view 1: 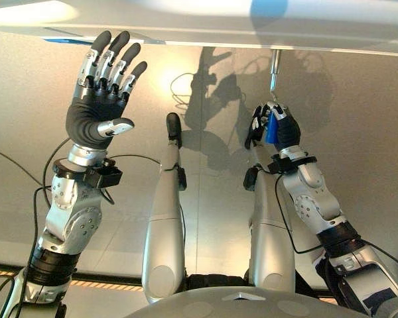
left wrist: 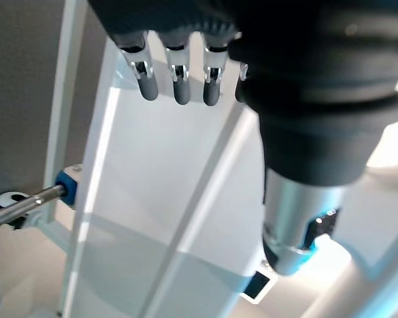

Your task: Raise the hospital bed

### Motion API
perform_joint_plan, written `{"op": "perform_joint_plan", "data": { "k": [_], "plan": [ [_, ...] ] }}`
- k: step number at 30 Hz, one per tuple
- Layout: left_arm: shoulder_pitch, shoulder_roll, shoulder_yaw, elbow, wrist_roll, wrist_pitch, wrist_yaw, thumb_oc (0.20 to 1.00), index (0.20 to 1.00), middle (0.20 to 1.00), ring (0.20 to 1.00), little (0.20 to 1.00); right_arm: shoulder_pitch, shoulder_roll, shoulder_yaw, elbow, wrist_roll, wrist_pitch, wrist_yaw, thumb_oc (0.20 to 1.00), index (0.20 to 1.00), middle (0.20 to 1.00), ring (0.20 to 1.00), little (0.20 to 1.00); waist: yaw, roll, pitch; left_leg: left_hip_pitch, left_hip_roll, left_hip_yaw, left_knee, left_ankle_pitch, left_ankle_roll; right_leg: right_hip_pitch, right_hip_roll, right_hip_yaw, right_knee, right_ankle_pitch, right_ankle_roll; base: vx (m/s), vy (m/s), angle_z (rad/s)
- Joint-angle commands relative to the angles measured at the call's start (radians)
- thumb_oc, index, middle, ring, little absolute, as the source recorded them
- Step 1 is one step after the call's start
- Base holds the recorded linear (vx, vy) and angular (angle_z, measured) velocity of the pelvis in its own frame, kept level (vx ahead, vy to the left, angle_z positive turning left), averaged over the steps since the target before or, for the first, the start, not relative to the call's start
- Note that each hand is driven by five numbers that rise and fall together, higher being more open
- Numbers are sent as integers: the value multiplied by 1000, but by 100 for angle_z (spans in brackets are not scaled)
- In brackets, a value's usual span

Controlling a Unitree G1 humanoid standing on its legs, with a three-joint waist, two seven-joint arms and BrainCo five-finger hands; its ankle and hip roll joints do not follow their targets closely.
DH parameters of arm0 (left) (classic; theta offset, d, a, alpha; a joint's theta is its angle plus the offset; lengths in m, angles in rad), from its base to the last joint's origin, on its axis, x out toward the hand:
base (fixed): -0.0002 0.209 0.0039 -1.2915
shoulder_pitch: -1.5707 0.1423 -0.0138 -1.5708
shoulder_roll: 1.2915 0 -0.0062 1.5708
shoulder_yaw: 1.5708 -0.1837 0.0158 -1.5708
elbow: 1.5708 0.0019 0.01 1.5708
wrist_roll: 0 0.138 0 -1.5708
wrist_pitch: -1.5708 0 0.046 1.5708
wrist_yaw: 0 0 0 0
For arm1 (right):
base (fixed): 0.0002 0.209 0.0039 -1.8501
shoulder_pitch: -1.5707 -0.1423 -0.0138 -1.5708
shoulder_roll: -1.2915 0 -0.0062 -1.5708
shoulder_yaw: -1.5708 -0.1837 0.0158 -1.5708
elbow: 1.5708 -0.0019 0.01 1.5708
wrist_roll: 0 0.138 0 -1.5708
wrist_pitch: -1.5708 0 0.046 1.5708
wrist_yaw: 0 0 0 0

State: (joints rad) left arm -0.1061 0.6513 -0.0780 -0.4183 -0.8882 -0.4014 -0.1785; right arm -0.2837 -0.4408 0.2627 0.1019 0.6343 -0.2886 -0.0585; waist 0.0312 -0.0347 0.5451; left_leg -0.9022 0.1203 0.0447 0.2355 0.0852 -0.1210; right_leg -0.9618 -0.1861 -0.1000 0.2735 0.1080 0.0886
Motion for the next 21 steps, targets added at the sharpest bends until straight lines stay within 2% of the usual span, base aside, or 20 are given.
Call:
{"op": "perform_joint_plan", "data": {
  "k": [1,2,3,5,6,9,10,12,14,15,17,18,19,21],
  "plan": [
    [27,4,33,-96,-17,-41,-24,1000,1000,1000,1000,1000,-95,-76,-381,-5,108,-282,-221,200,200,200,200,200,-42,18,-25,51,1,-31,-20,-16,12,81,18,-17,18,-81,67,4,-35,2],
    [26,11,22,-98,-17,-39,-25,1000,1000,1000,1000,1000,-106,-88,-372,79,115,-266,-236,200,200,200,200,200,-38,18,-25,52,2,-34,-23,-13,12,79,19,-20,18,-80,67,7,-56,2],
    [32,29,9,-101,-14,-30,-25,1000,1000,1000,1000,1000,-98,-132,-340,201,49,-194,-256,200,200,200,200,200,-31,20,-25,46,6,-36,-25,-8,9,75,18,-26,22,-82,67,8,-56,2],
    [29,32,0,-101,-15,-28,-26,1000,1000,1000,1000,1000,-107,-136,-337,256,58,-185,-258,200,200,200,200,200,-29,21,-25,44,5,-38,-25,-7,9,75,17,-28,23,-83,67,2,-24,0],
    [21,41,-17,-97,-15,-30,-28,1000,1000,1000,1000,1000,-131,-155,-328,359,63,-176,-263,200,200,200,200,200,-24,24,-25,40,4,-42,-25,-7,9,74,17,-31,24,-84,66,0,0,0],
    [6,67,-51,-95,-9,-24,-24,1000,1000,1000,1000,1000,-190,-199,-270,545,45,-109,-252,200,200,200,200,200,-13,32,-25,34,5,-43,-24,-4,6,70,13,-36,27,-82,66,0,0,0],
    [-16,86,-81,-89,-9,-19,-24,1000,1000,1000,1000,1000,-257,-215,-207,688,39,-64,-242,200,200,200,200,200,-1,39,-25,32,4,-43,-24,-2,5,69,12,-39,28,-80,66,0,0,0],
    [-27,93,-91,-83,-9,-19,-22,1000,1000,1000,1000,1000,-286,-220,-174,744,18,-40,-232,200,200,200,200,200,2,41,-25,30,3,-43,-23,-1,5,68,13,-40,28,-79,66,0,0,0],
    [-73,107,-139,-71,-9,-15,-24,1000,1000,1000,1000,1000,-399,-219,-96,962,19,20,-198,200,200,200,200,200,20,54,-25,28,-1,-46,-19,-1,5,73,9,-48,24,-76,65,0,0,0],
    [-75,106,-139,-70,-9,-15,-24,1000,1000,1000,1000,1000,-405,-220,-94,969,21,18,-194,200,200,200,200,200,19,55,-25,26,-1,-47,-19,-1,5,72,10,-48,23,-76,65,0,0,0],
    [-102,115,-167,-63,-15,-11,-24,1000,1000,1000,1000,1000,-467,-211,-54,1072,5,58,-176,200,200,200,200,200,33,68,-25,26,-4,-49,-17,0,5,78,5,-50,21,-74,66,0,0,0],
    [-103,114,-167,-62,-15,-12,-24,1000,1000,1000,1000,1000,-470,-211,-53,1076,7,58,-175,200,200,200,200,200,33,69,-25,25,-4,-49,-17,0,4,77,5,-51,20,-74,66,0,0,0],
    [-128,117,-186,-50,-19,-9,-26,1000,1000,1000,1000,1000,-505,-199,-25,1144,-9,93,-156,200,200,200,200,200,45,80,-25,24,-7,-51,-12,-1,4,81,2,-55,22,-74,66,0,0,0],
    [-142,110,-199,-39,-25,-8,-27,1000,1000,1000,1000,1000,-524,-184,-15,1184,-17,110,-147,200,200,200,200,200,54,89,-25,22,-11,-53,-11,-2,5,85,-2,-58,19,-73,66,-1,19,7]
  ]
}}
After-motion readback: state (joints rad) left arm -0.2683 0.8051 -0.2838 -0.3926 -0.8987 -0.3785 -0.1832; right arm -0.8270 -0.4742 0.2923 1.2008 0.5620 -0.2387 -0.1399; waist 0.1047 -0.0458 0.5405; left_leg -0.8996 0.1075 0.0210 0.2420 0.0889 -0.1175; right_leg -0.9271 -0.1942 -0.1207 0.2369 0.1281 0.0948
